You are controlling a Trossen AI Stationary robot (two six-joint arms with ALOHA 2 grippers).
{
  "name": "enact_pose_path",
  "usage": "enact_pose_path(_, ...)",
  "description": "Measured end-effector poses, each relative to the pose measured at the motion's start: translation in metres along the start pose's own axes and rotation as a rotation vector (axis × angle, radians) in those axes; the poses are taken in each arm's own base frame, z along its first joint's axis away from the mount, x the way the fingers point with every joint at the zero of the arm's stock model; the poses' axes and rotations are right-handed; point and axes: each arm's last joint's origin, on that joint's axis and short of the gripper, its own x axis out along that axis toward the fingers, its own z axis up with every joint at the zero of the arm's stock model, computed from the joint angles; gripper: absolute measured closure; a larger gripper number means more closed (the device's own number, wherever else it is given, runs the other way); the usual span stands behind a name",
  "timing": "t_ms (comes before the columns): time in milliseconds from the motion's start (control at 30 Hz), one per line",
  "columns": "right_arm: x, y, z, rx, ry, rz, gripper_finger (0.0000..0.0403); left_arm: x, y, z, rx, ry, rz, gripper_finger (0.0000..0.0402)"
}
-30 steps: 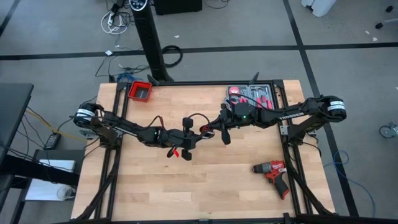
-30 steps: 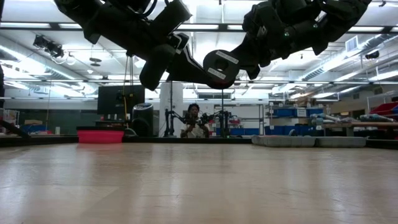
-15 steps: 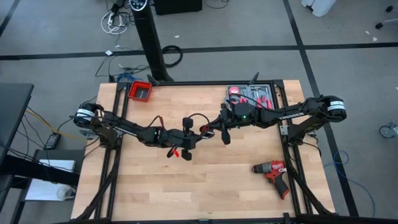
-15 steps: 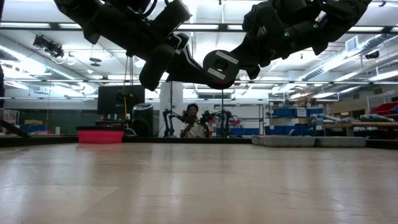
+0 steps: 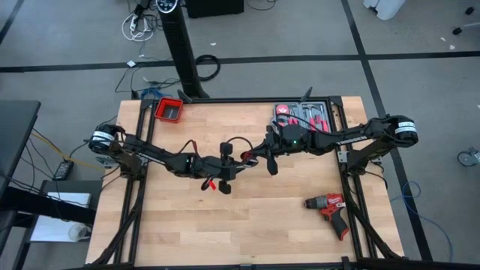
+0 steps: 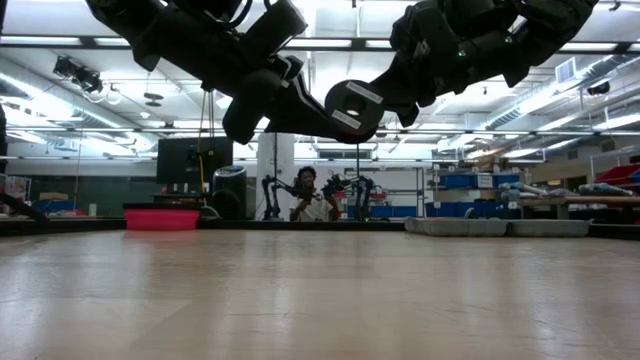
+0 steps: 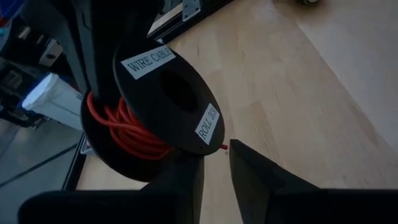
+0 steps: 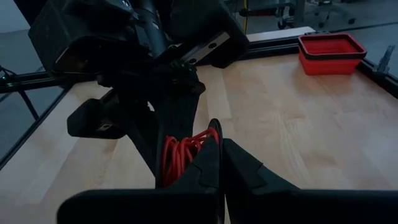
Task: Coil cords
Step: Coil the red wire onto the black spool
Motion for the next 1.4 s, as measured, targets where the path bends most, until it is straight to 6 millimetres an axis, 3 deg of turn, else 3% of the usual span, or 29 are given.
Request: enact_pose_path(1400,-0.0004,-0.0054,0.0001,-0.015,0.0,-0.047,0.0401,0.0,-0.0027,-0.0031,-0.036,0.019,-0.061,0.0321)
